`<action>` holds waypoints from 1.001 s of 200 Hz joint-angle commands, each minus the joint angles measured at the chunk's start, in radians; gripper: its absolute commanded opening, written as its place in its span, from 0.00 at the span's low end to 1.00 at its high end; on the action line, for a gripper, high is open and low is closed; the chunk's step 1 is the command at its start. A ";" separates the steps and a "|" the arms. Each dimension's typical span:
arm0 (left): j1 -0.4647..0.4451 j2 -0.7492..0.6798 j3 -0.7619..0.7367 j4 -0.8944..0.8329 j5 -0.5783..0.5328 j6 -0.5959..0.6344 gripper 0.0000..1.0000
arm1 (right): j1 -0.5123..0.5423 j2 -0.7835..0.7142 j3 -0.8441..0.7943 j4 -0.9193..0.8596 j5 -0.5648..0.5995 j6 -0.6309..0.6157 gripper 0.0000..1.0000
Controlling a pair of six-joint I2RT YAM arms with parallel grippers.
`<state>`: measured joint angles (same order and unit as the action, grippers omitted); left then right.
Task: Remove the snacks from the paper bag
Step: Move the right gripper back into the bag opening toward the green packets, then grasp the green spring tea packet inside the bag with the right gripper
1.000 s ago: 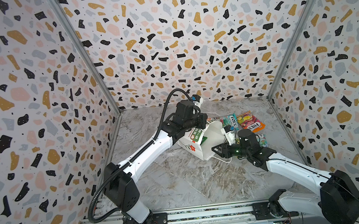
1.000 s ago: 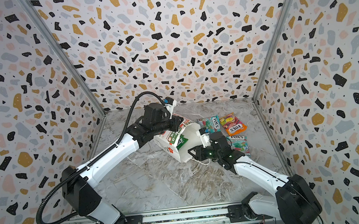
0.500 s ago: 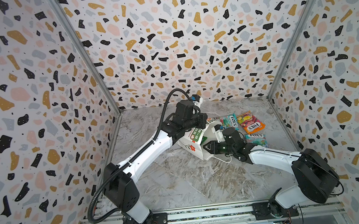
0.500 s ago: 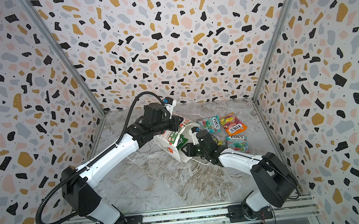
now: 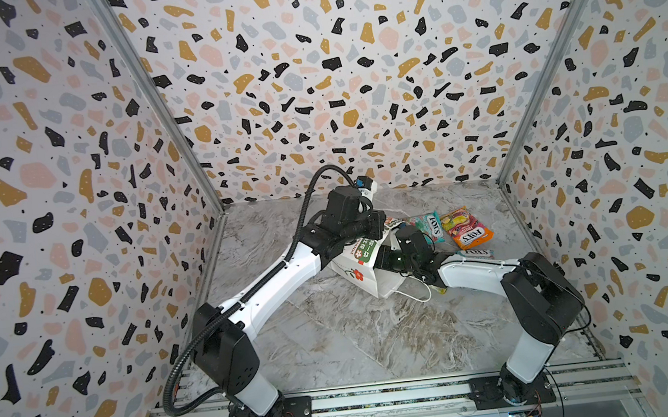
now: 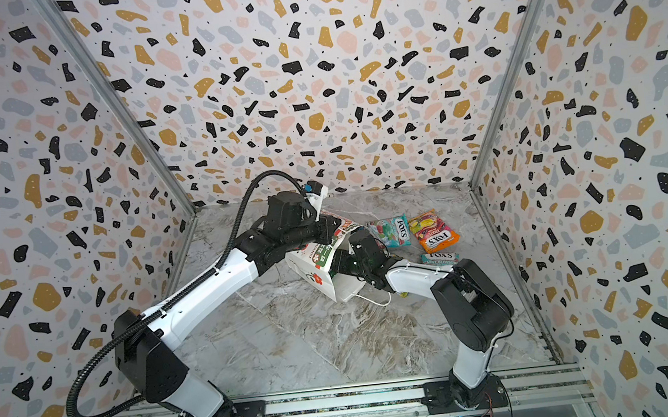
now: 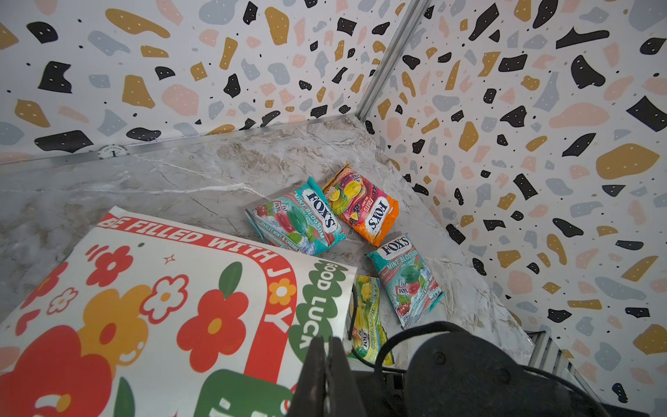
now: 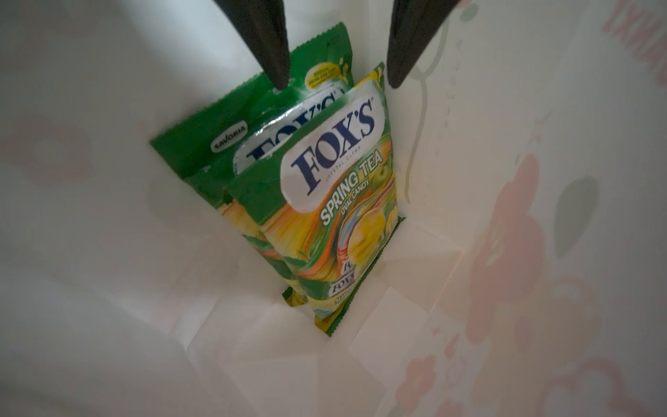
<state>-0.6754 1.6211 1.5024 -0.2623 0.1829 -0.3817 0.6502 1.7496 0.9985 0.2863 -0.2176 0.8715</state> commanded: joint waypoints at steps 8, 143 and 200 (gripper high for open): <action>-0.004 -0.033 0.005 0.029 0.009 0.004 0.00 | 0.006 0.031 0.054 -0.041 0.049 0.028 0.47; -0.004 -0.026 0.015 -0.008 -0.004 0.018 0.00 | 0.002 0.215 0.203 0.011 -0.052 0.052 0.36; -0.004 -0.027 0.019 -0.011 0.003 0.016 0.00 | 0.000 0.243 0.198 0.114 -0.101 0.107 0.37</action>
<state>-0.6754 1.6211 1.5024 -0.2859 0.1772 -0.3779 0.6510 1.9797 1.1717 0.3374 -0.2871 0.9394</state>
